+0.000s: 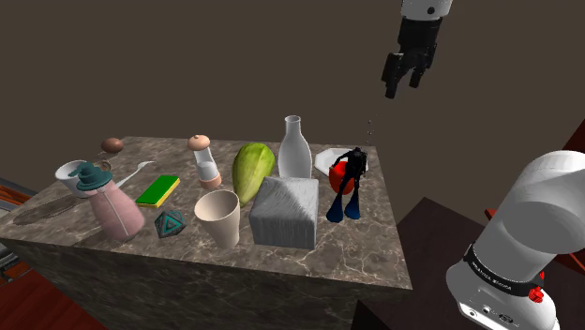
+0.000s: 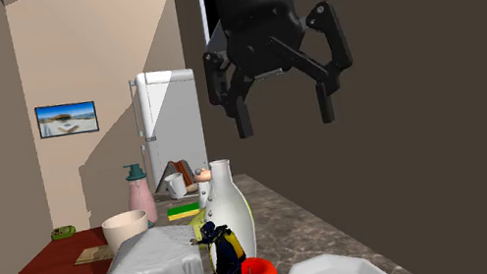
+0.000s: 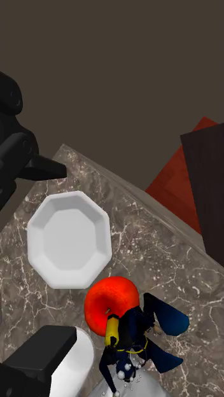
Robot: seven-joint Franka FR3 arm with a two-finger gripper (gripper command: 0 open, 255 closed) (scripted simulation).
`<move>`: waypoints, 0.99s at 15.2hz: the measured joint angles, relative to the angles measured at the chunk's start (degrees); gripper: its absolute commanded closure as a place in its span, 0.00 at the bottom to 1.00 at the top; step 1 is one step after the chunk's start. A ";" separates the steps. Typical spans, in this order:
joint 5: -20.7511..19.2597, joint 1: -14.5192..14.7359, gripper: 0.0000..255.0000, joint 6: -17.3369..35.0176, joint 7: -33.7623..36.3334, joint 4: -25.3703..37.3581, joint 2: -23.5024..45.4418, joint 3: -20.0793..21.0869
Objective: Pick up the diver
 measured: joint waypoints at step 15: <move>25.79 4.55 0.00 2.29 5.89 -2.27 19.73 -5.19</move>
